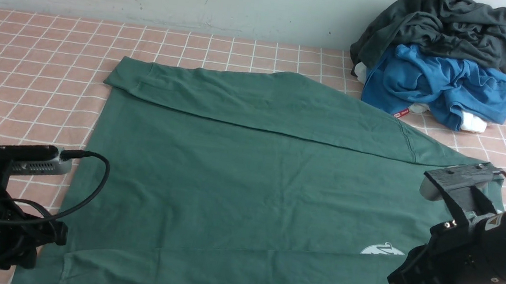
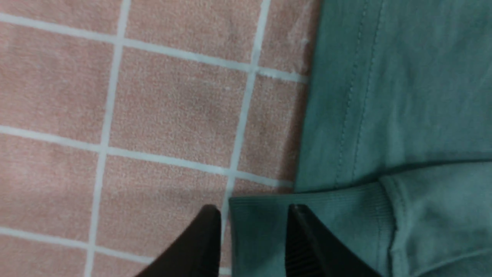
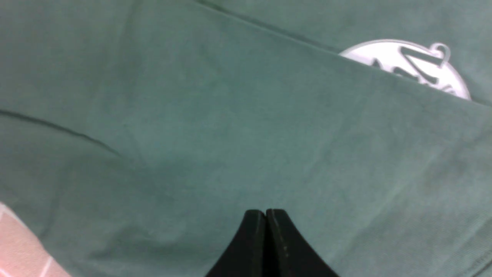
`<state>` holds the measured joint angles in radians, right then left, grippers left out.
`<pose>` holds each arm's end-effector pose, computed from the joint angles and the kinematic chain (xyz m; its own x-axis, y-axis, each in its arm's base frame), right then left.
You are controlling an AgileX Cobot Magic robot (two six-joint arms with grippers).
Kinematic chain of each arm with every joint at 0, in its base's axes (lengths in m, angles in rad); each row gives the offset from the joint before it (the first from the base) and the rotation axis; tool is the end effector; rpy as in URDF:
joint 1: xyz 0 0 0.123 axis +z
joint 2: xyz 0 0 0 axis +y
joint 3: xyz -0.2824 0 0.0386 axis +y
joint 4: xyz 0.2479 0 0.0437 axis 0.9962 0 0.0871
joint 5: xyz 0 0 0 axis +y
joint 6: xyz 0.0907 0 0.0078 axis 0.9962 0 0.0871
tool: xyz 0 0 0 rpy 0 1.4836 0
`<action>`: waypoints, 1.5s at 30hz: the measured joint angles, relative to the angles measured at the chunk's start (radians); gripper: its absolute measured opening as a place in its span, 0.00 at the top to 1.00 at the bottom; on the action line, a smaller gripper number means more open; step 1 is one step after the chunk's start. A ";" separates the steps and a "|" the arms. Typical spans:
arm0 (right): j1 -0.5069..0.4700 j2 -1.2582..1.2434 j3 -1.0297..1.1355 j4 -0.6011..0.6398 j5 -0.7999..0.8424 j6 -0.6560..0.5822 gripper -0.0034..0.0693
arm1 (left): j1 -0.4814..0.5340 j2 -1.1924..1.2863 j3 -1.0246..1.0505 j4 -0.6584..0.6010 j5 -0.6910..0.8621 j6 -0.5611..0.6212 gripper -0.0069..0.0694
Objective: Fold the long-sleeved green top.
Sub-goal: Use the left arm to clamp the cuff closest to it, then use the left arm to drag and place the cuff at the centered position on the left edge of the fabric, then use the left arm to clamp the cuff farthest from it
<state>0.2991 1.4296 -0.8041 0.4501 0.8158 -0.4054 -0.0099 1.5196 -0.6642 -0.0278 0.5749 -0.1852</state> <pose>0.2283 0.1006 0.2150 -0.8870 -0.3584 -0.2910 -0.4375 0.8540 0.2816 0.2401 -0.0038 0.1598 -0.9558 -0.1975 -0.2180 -0.1886 0.9801 -0.0612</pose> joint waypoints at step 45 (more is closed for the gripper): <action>0.000 0.002 0.000 0.006 -0.009 -0.070 0.97 | 0.000 0.663 -1.197 0.055 -0.010 0.074 0.41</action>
<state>0.2991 1.4318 -0.8041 0.4560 0.8073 -0.4757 -0.0099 2.1830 -1.8614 0.0272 0.5648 -0.1116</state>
